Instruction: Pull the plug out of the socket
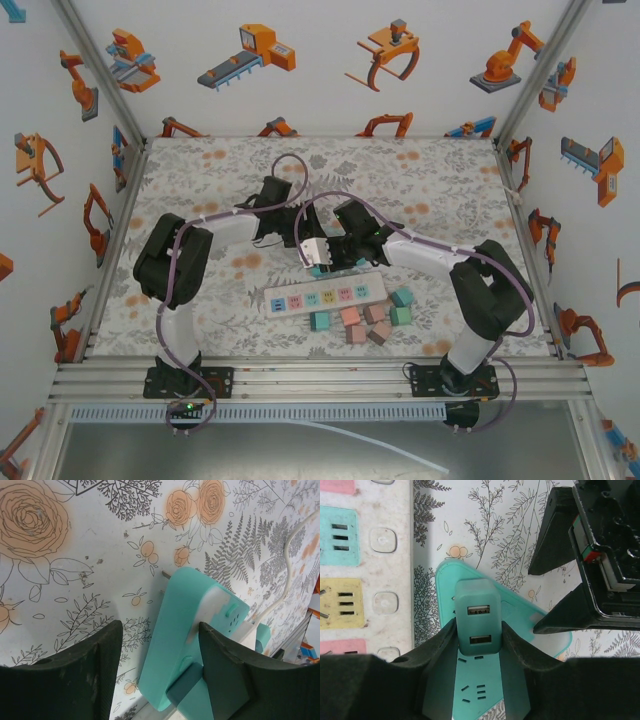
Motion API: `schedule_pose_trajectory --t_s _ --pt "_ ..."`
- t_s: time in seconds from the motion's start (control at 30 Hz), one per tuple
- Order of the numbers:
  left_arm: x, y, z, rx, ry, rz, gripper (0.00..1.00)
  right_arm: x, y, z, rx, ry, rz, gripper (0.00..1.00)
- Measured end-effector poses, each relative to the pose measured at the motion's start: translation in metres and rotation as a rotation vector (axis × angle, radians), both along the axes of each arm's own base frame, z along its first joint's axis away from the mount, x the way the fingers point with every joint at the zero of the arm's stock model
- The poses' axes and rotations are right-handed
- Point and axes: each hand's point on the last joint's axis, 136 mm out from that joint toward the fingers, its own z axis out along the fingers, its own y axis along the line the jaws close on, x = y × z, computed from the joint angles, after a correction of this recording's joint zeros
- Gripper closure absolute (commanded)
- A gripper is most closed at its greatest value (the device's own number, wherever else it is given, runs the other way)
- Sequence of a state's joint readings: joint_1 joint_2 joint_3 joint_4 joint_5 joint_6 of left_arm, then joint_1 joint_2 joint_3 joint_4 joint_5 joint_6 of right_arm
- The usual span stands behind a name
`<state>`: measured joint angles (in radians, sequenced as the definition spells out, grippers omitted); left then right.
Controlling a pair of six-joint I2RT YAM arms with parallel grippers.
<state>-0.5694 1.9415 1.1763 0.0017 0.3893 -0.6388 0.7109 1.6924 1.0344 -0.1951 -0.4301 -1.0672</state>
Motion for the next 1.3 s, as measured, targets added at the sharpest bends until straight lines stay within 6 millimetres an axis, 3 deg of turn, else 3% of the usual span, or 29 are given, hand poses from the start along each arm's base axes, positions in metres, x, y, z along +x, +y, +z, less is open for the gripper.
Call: schedule_pose_trajectory --t_s 0.73,1.3 --pt "-0.028 -0.014 -0.009 -0.032 -0.041 -0.113 0.46 -0.001 0.000 0.003 -0.002 0.052 -0.040 0.70" --pt "-0.026 -0.012 -0.006 0.007 -0.092 -0.124 0.47 -0.001 0.000 0.006 0.005 0.077 -0.068 0.73"
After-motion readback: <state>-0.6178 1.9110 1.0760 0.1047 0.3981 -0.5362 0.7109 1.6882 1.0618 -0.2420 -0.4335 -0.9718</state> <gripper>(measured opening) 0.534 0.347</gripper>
